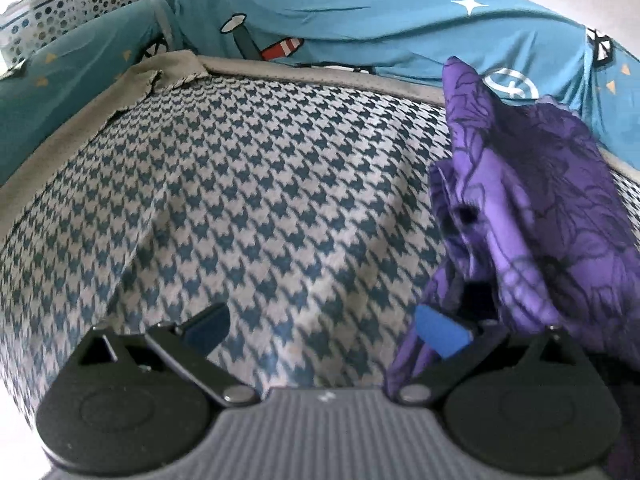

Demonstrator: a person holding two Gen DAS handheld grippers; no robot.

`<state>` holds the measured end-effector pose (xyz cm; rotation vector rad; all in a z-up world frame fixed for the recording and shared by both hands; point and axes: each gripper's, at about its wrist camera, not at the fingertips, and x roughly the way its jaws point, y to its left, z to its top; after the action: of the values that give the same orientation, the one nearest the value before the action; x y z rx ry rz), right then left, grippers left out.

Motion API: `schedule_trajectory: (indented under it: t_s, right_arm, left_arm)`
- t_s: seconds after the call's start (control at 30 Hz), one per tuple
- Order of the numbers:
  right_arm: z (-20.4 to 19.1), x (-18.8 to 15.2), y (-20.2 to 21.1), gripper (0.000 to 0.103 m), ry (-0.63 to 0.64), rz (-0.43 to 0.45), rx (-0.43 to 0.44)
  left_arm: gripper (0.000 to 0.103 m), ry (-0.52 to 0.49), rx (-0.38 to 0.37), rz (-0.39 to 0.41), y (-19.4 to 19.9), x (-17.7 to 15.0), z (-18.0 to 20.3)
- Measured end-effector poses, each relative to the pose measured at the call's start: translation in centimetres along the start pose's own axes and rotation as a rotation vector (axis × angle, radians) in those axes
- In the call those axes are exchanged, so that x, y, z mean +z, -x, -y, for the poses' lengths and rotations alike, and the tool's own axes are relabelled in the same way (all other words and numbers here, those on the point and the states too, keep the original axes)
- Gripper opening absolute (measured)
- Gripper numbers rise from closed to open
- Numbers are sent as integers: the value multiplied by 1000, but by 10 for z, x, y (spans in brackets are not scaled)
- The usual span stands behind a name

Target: Fold clothes

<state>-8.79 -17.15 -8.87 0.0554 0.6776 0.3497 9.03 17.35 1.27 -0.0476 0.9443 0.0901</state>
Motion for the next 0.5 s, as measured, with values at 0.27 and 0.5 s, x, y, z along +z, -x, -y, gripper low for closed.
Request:
schedule_trajectory:
  t_s: [0.27,0.5]
  right_arm:
    - [9,-2,-16,57,-75,7,26]
    - [8,-1,-18,15,-84,-2,83]
  left_arm:
    - [103,-55,-18,1,4,-22,10]
    - [103,-77,-17,-1,2,-31,12]
